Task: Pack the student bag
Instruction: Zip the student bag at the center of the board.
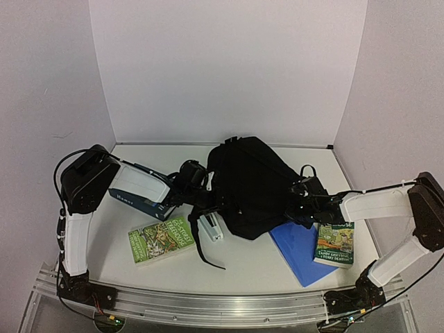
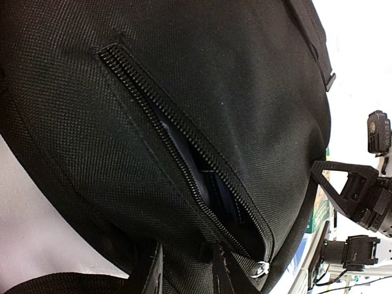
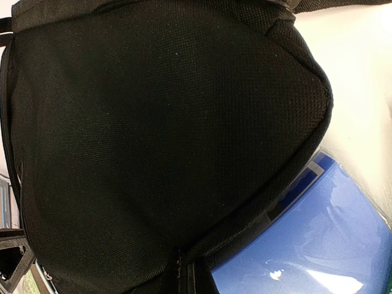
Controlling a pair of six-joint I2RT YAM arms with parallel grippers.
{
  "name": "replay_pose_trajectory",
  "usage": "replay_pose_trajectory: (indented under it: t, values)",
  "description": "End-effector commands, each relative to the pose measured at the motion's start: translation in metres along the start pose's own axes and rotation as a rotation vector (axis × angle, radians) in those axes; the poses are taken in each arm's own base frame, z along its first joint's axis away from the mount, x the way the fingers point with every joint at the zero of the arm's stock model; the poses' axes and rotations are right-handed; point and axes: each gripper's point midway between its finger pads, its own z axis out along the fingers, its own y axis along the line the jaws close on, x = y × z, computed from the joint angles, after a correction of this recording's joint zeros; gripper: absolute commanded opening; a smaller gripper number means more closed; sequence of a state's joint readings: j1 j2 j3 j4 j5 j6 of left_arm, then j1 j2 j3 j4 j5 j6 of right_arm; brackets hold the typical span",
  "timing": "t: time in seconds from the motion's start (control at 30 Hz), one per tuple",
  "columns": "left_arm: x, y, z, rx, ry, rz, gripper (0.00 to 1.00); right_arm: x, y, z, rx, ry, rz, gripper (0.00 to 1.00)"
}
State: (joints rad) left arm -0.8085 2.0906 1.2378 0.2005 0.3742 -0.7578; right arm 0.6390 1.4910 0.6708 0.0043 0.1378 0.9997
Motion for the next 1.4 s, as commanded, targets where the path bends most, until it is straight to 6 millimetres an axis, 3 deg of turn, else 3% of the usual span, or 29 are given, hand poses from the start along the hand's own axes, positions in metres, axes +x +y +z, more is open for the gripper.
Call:
replay_pose_trajectory:
  t: [0.0,0.2,0.47,0.77,1.0,1.37]
  values:
    - [-0.011,-0.028,0.0,0.075,-0.02,0.047,0.28,-0.003,0.003,-0.005,-0.014,-0.009,-0.006,0.0]
    - [-0.022,-0.027,-0.023,0.012,-0.101,0.083,0.34,-0.003,0.003,-0.005,-0.015,-0.01,-0.006,0.0]
    - [-0.024,-0.037,-0.02,0.055,-0.092,0.108,0.41,-0.004,0.007,-0.005,-0.024,-0.009,-0.01,0.0]
    - [-0.023,-0.04,-0.013,0.084,-0.087,0.129,0.33,-0.003,0.008,-0.003,-0.023,-0.003,-0.014,0.0]
    - [-0.029,-0.045,-0.026,0.06,-0.141,0.167,0.36,-0.004,0.01,-0.002,-0.025,-0.001,-0.019,0.0]
    - [-0.016,-0.028,-0.001,0.048,-0.064,0.122,0.37,-0.003,0.009,-0.003,-0.026,0.001,-0.019,0.0]
